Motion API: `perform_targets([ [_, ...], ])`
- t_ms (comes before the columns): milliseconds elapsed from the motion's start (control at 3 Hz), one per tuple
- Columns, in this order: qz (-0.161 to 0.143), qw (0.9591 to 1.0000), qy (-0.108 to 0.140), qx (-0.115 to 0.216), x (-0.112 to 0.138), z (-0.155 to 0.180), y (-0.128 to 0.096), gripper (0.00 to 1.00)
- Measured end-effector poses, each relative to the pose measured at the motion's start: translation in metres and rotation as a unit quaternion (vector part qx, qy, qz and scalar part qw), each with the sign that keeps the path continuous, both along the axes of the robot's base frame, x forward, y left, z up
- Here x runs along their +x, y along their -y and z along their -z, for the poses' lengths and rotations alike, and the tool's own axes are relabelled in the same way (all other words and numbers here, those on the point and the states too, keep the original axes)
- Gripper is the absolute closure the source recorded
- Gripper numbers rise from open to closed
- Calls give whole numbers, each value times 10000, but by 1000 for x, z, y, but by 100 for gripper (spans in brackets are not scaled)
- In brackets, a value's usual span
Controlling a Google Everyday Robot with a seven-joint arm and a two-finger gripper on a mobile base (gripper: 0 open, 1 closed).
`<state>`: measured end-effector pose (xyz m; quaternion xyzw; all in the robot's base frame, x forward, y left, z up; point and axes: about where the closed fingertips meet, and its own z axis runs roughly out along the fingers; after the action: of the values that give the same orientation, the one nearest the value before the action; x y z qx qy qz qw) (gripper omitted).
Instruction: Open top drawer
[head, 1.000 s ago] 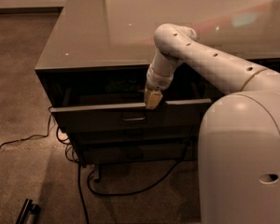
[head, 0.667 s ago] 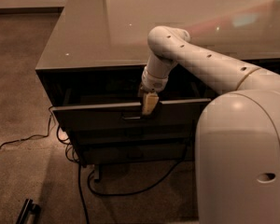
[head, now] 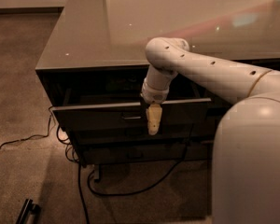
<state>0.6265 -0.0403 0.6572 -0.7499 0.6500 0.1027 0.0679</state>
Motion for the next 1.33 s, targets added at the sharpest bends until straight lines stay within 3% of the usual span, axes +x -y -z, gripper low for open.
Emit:
perform_targets([
  [333,126,9998,-51,-134,-24,3,7,0],
  [1000,396,9986,-39,-348,-63,1,23,42],
  [1333,396,9986,-39,-348,-63,-8,23,65],
])
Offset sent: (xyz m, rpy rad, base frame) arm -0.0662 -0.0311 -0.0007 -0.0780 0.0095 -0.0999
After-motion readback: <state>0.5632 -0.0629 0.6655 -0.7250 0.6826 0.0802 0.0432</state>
